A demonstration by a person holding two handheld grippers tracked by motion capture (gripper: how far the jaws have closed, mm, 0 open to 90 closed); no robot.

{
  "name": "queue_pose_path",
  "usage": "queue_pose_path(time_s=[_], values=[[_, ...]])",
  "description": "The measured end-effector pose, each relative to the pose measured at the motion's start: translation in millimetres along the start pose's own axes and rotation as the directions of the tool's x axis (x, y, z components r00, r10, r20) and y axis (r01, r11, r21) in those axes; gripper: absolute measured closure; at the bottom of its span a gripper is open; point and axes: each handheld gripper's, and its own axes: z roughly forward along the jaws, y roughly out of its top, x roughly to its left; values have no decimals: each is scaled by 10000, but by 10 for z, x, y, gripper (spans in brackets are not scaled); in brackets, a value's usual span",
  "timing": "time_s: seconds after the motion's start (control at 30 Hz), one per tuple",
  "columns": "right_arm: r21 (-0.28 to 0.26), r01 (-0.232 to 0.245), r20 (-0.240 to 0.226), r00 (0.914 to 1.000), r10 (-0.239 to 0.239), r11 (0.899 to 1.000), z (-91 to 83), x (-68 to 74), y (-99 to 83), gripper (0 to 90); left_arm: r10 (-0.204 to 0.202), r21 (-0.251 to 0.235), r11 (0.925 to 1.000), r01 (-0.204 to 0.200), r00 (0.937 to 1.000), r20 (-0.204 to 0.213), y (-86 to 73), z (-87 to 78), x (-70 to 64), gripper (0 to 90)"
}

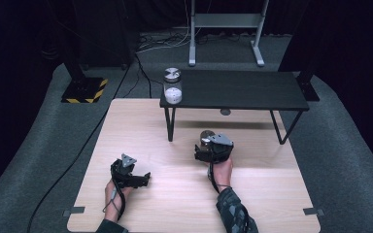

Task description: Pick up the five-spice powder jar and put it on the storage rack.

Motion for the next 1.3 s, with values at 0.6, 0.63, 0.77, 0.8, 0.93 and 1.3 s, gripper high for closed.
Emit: queue_pose_path(time_s=[0.6,0.63,0.77,0.8,0.93,1.3], values=[[-238,-243,124,9996,246,9994,192,-32,-2,132,-5,0,10000,5,10000,-3,0,0,-1,4],[-306,-216,97,9997,219,9993,189,-32,-11,169,-2,-1,10000,2,10000,0,0,0,0,4],[-443,-114,-9,9999,114,9990,176,-32,-27,294,-12,-13,10000,12,10000,-3,-2,1,-1,4],[-432,-106,-48,9999,104,9990,177,-43,-25,294,3,-1,10000,-3,10000,-1,0,0,0,4],[-384,14,-185,9998,-22,9993,174,-81,-12,297,-1,0,10000,1,10000,-1,0,0,0,4],[-114,-52,-535,9986,46,9999,141,-165,47,299,-12,-4,10000,12,10000,1,-1,0,-1,4]])
